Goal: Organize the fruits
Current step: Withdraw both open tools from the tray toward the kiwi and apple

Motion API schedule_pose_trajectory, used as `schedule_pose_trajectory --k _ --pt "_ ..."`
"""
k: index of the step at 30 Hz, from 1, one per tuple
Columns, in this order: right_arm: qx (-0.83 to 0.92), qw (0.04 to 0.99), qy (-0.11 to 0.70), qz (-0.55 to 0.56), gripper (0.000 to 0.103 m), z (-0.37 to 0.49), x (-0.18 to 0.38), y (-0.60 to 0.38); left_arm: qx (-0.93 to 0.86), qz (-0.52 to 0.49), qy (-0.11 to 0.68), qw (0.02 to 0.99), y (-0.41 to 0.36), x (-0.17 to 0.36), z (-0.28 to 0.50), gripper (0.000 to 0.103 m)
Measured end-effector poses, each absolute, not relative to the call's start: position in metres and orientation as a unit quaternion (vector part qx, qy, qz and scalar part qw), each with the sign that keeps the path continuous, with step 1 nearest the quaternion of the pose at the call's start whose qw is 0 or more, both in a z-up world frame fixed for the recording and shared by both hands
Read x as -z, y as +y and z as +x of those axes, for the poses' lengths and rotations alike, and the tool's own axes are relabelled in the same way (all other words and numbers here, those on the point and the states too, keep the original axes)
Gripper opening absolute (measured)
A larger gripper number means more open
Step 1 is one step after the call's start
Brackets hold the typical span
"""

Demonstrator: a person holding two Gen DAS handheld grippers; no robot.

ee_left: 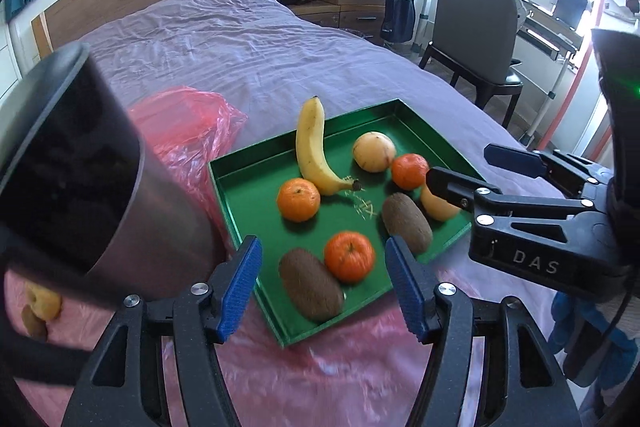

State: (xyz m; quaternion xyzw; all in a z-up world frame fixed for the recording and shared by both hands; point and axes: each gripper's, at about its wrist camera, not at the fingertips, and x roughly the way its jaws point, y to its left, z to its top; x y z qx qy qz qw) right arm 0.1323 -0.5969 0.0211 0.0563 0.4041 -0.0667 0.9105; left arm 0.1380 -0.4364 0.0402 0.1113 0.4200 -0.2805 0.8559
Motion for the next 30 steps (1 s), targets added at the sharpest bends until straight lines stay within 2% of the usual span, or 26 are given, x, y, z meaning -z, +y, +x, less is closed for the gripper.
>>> schedule_pose_trajectory --k 10,14,30 --pt "0.045 0.913 0.400 0.070 0.103 0.076 -0.036 -0.550 0.271 0.117 0.397 0.869 -0.376 -0.069 0.081 0.060" --pt "0.035 0.914 0.400 0.062 0.103 0.058 -0.043 -0.529 0.258 0.117 0.390 0.876 -0.349 -0.074 0.065 0.064" --pt "0.002 0.916 0.397 0.049 0.103 0.014 -0.055 -0.463 0.192 0.094 0.397 0.892 -0.246 -0.060 0.025 0.066"
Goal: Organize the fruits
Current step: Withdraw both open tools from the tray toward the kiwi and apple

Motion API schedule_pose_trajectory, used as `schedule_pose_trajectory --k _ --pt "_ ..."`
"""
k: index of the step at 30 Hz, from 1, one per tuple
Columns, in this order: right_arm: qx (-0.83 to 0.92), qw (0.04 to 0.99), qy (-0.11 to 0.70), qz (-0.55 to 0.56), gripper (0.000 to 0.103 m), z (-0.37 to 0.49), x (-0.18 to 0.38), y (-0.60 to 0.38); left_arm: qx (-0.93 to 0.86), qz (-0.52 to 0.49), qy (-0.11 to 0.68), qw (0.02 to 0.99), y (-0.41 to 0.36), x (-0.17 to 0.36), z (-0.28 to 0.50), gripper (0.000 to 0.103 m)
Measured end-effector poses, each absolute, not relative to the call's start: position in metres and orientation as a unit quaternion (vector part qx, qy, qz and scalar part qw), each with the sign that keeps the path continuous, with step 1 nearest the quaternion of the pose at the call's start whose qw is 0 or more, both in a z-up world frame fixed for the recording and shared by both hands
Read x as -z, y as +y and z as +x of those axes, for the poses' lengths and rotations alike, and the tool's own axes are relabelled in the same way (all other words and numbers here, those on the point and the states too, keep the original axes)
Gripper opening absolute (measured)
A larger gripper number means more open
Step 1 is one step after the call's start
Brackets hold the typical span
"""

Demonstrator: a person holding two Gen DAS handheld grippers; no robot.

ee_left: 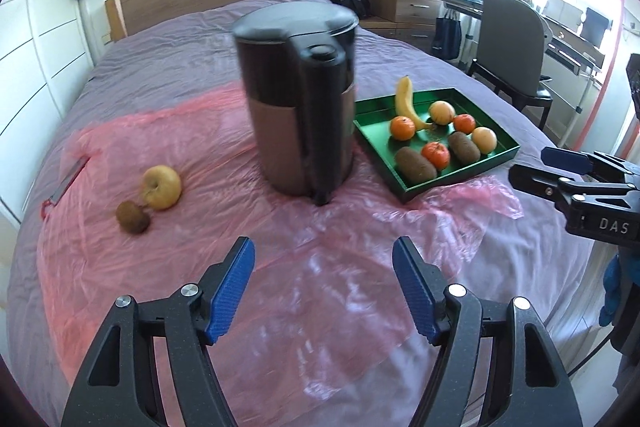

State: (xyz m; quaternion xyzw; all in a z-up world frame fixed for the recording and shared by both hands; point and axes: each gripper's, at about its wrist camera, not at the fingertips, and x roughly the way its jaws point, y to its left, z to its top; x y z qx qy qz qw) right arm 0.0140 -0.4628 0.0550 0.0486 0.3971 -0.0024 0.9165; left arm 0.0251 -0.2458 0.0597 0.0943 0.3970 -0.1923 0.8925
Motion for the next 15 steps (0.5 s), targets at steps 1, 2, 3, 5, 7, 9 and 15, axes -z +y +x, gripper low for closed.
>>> schedule_pose_trajectory --k 1,2,3,5,7,9,15 --pt "0.000 0.916 0.397 0.047 0.103 0.013 -0.055 -0.458 0.188 0.091 0.397 0.893 -0.239 -0.059 0.025 0.066" --pt "-0.003 0.916 0.398 0.046 0.103 0.011 -0.055 -0.454 0.183 0.089 0.398 0.894 -0.232 -0.058 0.024 0.066" --pt "-0.006 0.916 0.399 0.045 0.103 0.009 -0.054 -0.449 0.180 0.086 0.399 0.895 -0.225 -0.057 0.023 0.066" --pt "-0.010 0.915 0.400 0.043 0.103 0.006 -0.054 -0.441 0.171 0.082 0.400 0.897 -0.213 -0.055 0.022 0.066" --pt "-0.016 0.914 0.402 0.039 0.103 0.002 -0.053 -0.431 0.164 0.077 0.401 0.898 -0.202 -0.053 0.019 0.066" --pt "-0.021 0.913 0.405 0.037 0.103 -0.001 -0.051 -0.420 0.155 0.074 0.401 0.900 -0.190 -0.051 0.017 0.066" --pt "-0.041 0.908 0.417 0.028 0.103 -0.008 -0.039 -0.388 0.125 0.073 0.400 0.905 -0.153 -0.044 0.011 0.070"
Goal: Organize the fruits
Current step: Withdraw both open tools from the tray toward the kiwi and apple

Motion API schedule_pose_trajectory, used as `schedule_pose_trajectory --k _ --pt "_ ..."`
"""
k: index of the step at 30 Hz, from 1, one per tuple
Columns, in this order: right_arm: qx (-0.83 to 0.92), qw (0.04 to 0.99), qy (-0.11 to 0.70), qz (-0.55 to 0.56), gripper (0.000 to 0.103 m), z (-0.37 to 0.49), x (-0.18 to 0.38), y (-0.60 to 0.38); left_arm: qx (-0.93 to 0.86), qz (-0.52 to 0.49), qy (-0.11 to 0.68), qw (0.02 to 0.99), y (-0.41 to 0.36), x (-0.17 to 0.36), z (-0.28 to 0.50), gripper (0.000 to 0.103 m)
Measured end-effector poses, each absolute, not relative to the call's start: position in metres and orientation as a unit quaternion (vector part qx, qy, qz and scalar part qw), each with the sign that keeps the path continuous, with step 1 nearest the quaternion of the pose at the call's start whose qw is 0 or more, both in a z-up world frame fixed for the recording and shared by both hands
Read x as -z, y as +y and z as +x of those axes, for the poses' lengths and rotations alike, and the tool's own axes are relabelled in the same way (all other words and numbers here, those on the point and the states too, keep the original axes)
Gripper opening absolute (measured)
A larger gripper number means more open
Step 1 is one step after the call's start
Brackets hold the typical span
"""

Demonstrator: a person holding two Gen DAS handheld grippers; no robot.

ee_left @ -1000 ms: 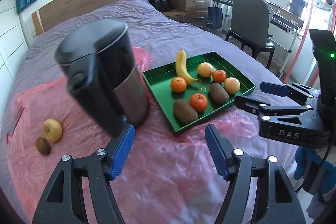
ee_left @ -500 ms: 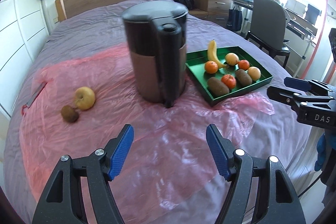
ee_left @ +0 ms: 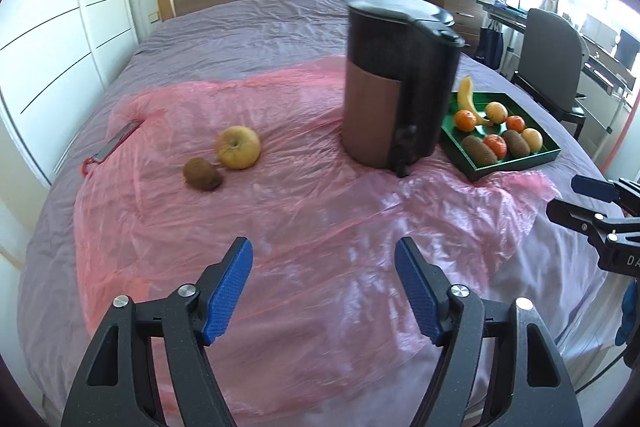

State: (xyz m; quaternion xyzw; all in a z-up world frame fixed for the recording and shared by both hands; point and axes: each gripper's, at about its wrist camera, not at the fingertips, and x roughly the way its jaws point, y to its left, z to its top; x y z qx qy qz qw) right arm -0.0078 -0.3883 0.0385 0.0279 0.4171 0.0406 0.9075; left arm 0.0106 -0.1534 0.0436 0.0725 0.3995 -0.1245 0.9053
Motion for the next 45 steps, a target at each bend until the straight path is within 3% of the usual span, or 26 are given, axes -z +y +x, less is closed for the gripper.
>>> schedule_pose_trajectory --k 16,45 --pt "-0.100 0.892 0.440 -0.007 0.103 0.006 -0.018 -0.301 0.063 0.032 0.412 0.909 -0.066 -0.024 0.017 0.070" --pt "-0.200 0.874 0.441 -0.038 0.103 0.069 0.013 -0.210 0.027 -0.016 0.429 0.903 0.005 0.010 0.088 0.070"
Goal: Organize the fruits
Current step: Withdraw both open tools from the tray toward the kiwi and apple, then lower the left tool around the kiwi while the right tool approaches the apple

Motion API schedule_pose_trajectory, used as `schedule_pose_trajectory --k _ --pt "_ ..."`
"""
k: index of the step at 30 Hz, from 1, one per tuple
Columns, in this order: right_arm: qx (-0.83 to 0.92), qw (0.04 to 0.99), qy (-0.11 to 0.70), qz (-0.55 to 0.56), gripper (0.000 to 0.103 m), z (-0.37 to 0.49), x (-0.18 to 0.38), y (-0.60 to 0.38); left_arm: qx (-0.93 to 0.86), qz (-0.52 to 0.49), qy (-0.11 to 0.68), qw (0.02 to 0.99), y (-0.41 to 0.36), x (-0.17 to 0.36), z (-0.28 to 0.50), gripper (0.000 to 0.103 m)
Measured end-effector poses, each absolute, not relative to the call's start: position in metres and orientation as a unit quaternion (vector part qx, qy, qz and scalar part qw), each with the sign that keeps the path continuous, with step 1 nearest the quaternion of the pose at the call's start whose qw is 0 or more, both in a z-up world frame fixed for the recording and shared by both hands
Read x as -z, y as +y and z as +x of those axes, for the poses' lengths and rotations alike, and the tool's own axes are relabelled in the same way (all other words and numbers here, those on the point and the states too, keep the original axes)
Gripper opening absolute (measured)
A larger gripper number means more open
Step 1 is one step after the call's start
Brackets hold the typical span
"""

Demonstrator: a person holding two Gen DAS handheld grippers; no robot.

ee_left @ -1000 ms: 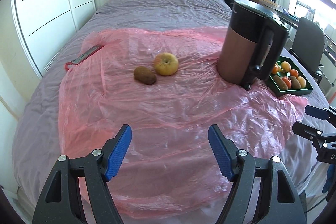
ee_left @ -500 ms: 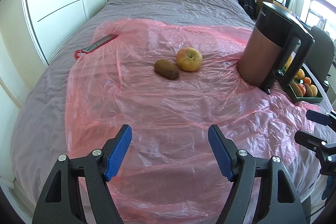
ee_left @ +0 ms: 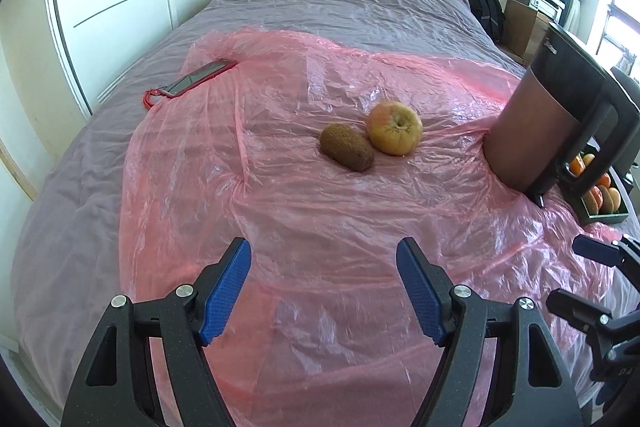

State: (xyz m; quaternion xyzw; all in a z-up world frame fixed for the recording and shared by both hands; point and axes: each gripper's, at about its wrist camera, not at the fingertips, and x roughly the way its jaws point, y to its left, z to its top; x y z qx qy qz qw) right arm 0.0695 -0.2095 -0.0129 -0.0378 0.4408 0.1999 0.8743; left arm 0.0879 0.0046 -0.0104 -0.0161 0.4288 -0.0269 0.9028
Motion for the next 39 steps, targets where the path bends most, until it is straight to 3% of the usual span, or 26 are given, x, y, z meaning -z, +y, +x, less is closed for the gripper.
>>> schedule_pose_trajectory --k 16,39 --pt "-0.221 0.868 0.440 -0.064 0.103 0.149 0.041 -0.175 0.019 -0.026 0.452 0.891 -0.007 0.038 0.194 0.070" --pt "-0.226 0.863 0.450 -0.048 0.103 0.197 0.074 -0.182 -0.001 0.002 0.484 0.875 -0.038 0.094 0.253 0.070"
